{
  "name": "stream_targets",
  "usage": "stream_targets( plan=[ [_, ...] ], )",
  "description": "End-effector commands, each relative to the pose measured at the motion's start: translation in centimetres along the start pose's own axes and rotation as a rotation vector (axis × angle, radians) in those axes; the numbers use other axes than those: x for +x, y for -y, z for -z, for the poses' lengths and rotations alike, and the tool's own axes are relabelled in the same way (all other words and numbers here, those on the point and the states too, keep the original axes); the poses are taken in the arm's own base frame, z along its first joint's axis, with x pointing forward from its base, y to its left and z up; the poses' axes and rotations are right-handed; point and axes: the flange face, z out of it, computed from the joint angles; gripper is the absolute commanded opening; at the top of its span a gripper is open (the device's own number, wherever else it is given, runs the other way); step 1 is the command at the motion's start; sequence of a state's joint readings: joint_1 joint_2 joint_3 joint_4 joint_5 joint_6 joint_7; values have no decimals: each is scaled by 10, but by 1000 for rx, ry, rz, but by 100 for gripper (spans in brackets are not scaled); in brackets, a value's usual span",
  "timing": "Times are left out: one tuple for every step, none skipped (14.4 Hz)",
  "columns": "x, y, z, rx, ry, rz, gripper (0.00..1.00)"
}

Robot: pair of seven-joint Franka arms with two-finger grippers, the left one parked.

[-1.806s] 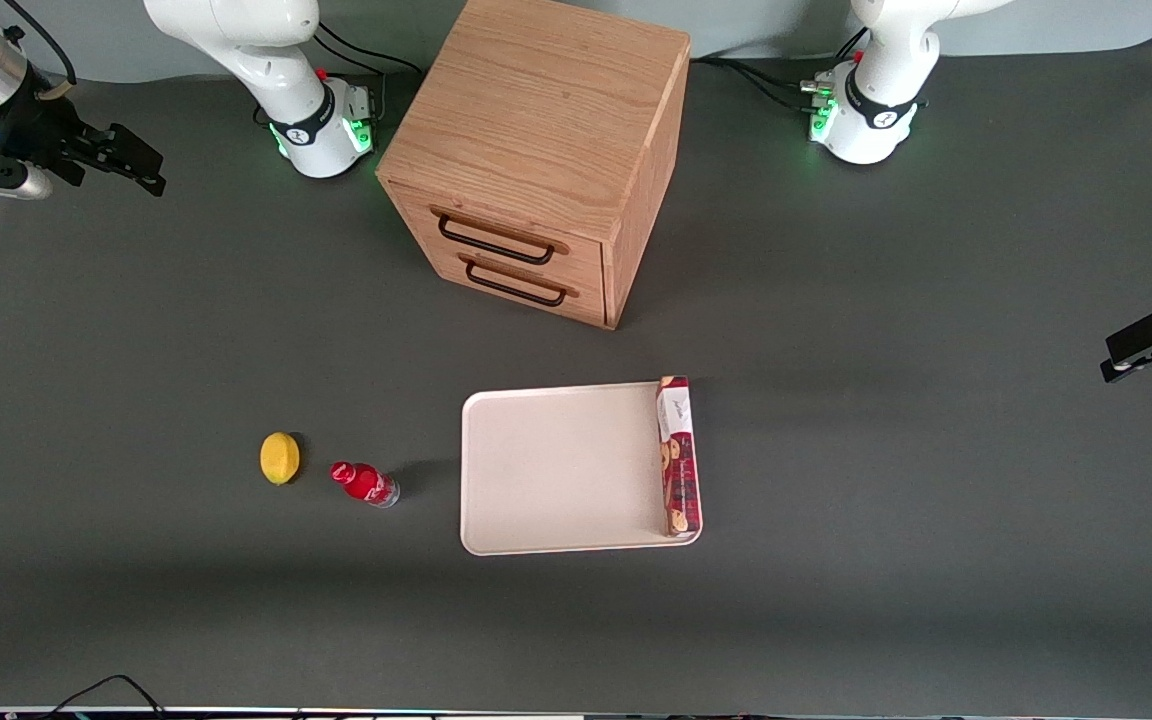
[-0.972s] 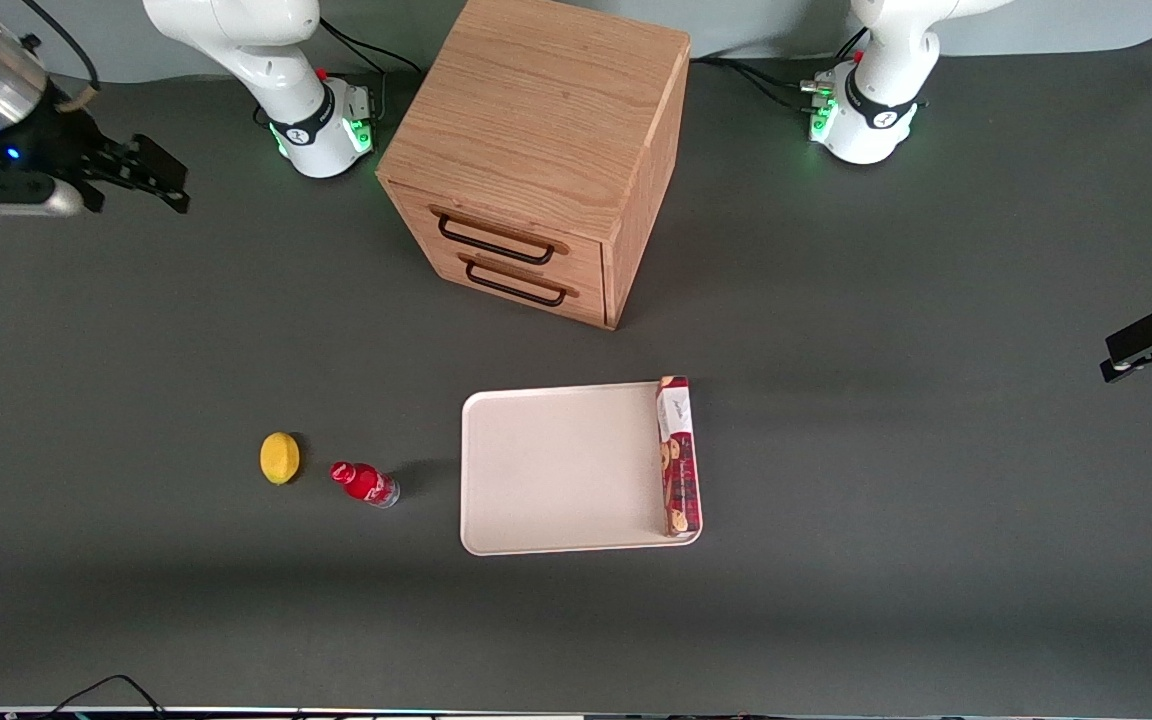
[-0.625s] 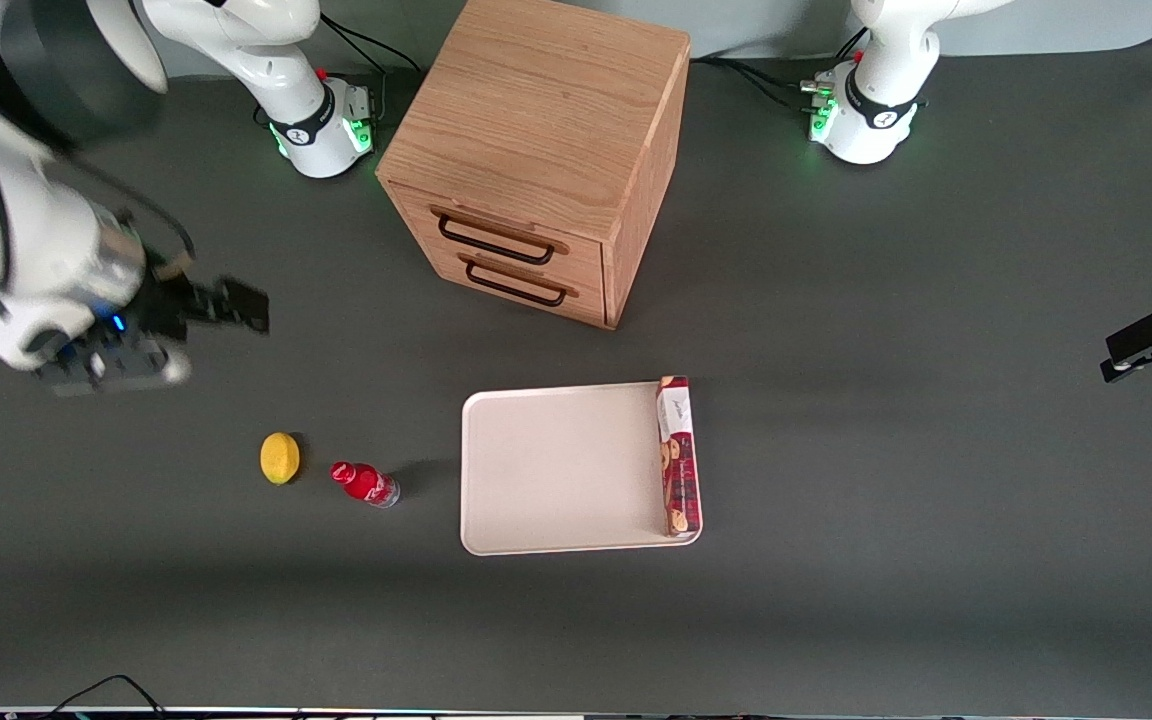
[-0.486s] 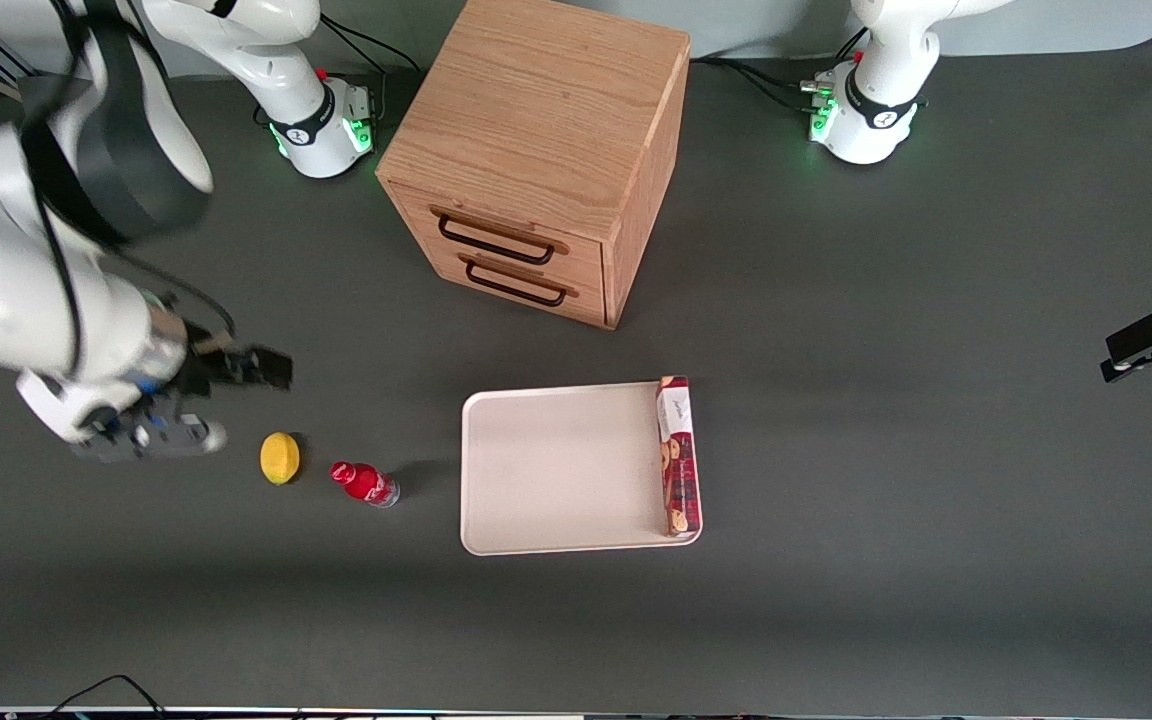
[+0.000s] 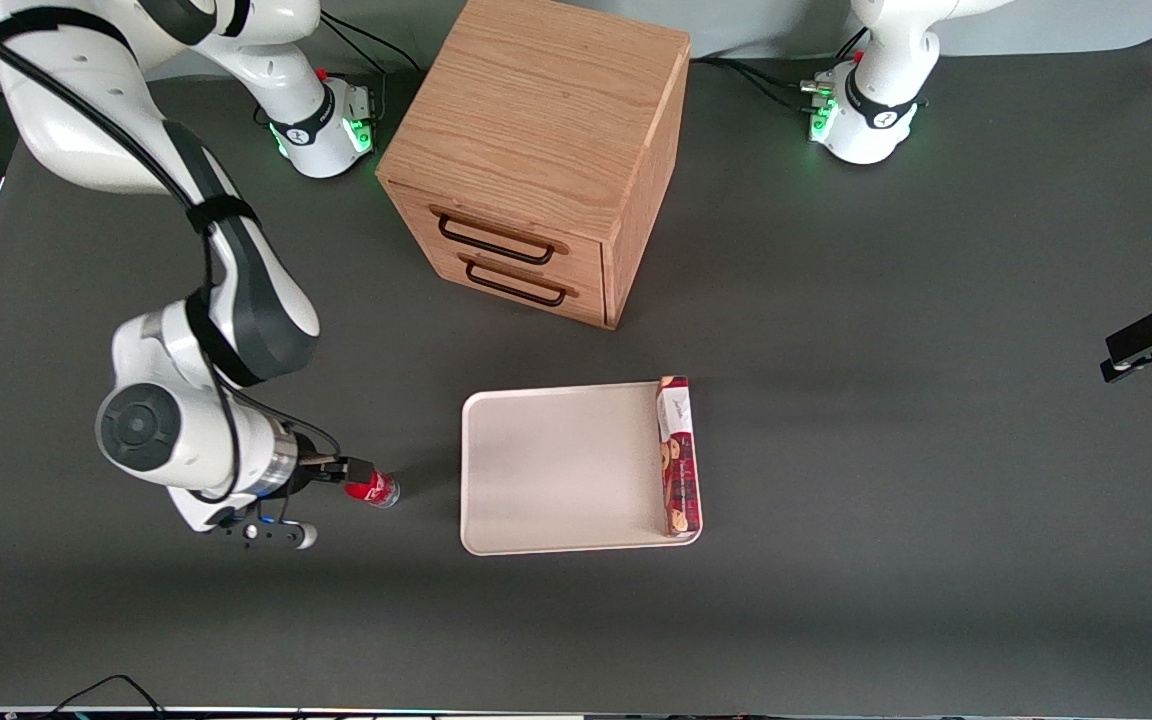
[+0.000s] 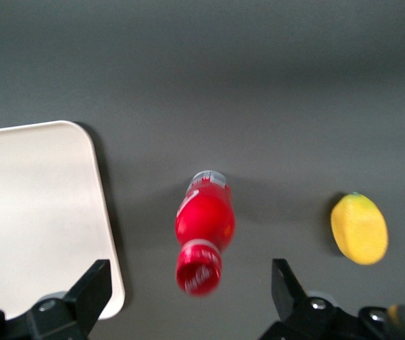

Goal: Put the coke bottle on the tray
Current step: 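Move the open right gripper down over the red Coca-Cola bottle, then close the right gripper around the bottle's body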

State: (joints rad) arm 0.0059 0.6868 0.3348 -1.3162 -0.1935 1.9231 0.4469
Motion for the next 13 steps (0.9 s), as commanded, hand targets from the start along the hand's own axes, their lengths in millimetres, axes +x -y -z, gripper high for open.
stream_targets(
  plan=[
    [-4,4,-18,-26,-28,-25,100],
    [-6,5,-24,-27,-28,-22,94],
    [-6,5,-25,-27,-27,-20,53],
    [-6,5,-28,-28,-22,-21,20],
    [-7,6,-32,-30,-16,-20,1],
    [-7,6,-33,-30,-13,-18,0],
    [-7,6,-32,-32,-12,-18,0],
    [-7,5,-31,-32,-12,-14,0],
    [-8,6,-28,-34,-14,-6,0],
    [-9,8,-23,-33,-20,1,0],
    [-10,8,-17,-40,-16,3,0],
    [-13,9,-7,-49,0,5,0],
    [-17,14,13,-53,9,14,0]
  ],
)
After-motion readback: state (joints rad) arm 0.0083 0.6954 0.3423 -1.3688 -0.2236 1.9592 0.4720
